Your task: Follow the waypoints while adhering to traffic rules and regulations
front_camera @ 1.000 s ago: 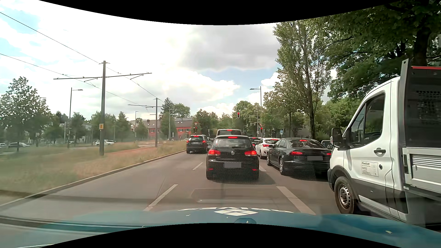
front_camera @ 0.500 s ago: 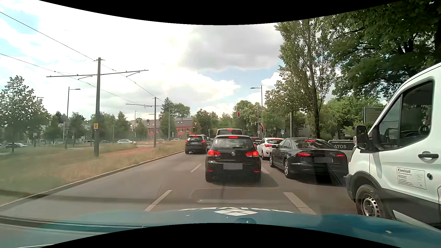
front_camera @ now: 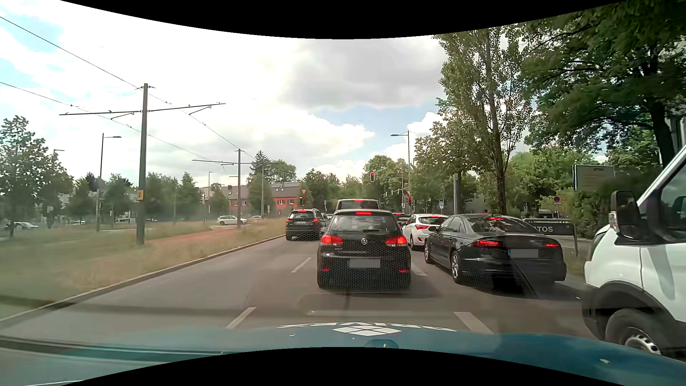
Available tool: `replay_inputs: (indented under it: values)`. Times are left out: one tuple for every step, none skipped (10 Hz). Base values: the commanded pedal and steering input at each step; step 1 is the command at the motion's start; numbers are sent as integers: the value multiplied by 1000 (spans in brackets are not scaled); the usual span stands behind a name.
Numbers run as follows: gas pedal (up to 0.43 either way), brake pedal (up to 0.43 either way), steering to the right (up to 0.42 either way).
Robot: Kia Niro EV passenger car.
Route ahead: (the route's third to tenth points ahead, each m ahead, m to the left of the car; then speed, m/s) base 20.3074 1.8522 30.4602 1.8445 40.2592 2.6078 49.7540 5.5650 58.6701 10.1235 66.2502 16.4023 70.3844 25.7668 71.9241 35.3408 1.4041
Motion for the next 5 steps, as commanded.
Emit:
replay_inputs:
  values:
    - [0, 146, -2]
    - [0, 152, -2]
    - [0, 159, -2]
    - [0, 159, -2]
    - [0, 159, 0]
